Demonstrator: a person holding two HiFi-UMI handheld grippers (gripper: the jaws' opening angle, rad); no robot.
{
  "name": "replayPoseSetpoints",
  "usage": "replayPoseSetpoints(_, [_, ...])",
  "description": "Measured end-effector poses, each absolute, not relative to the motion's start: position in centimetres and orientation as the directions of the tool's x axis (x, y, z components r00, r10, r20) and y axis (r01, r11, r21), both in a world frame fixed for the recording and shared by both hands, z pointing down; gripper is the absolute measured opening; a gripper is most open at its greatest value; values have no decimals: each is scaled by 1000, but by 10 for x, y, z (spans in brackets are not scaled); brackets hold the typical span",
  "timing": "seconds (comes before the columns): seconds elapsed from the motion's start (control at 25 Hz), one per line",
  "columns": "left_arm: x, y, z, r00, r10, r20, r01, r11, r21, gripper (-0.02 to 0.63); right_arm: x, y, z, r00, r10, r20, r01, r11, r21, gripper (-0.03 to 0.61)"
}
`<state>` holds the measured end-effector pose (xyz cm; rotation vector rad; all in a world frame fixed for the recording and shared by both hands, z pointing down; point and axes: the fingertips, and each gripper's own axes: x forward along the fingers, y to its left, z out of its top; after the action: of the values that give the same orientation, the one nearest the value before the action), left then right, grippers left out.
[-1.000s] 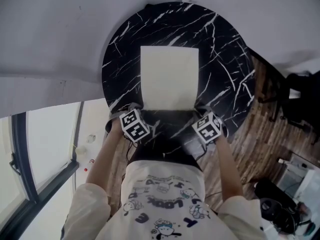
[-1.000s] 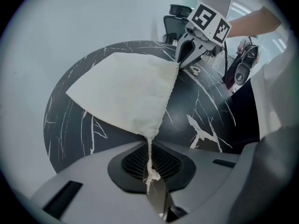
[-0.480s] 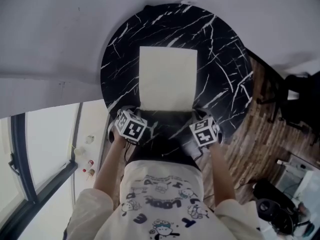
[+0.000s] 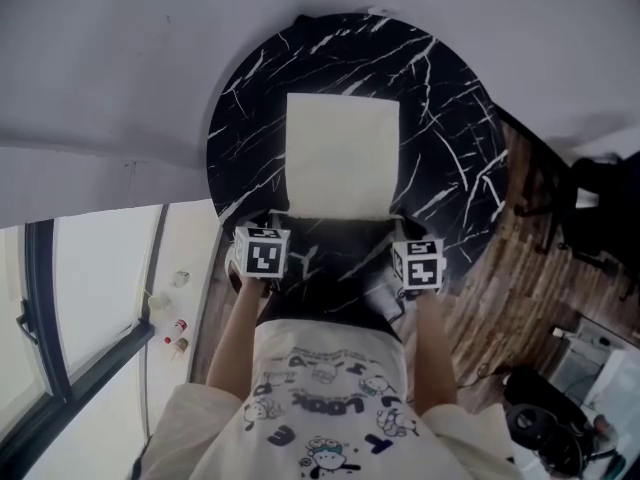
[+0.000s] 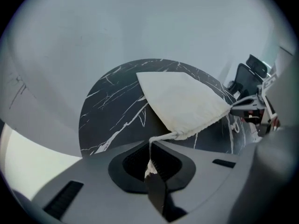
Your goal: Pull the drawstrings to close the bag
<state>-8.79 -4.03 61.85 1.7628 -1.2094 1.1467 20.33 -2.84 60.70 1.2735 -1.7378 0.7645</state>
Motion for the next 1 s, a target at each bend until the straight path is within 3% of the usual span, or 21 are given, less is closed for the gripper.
replayPoseSetpoints(0.44, [-116,-51,615,138,-379,915,-990,-93,110,48,234,-35,605,-68,-499,864,-995,102,-20,20])
replayPoseSetpoints(1.0, [-136,-63,603,137,-432,891,-987,16,159,48,275,-37,595,-20,-551,834,-998,-41,-51,20])
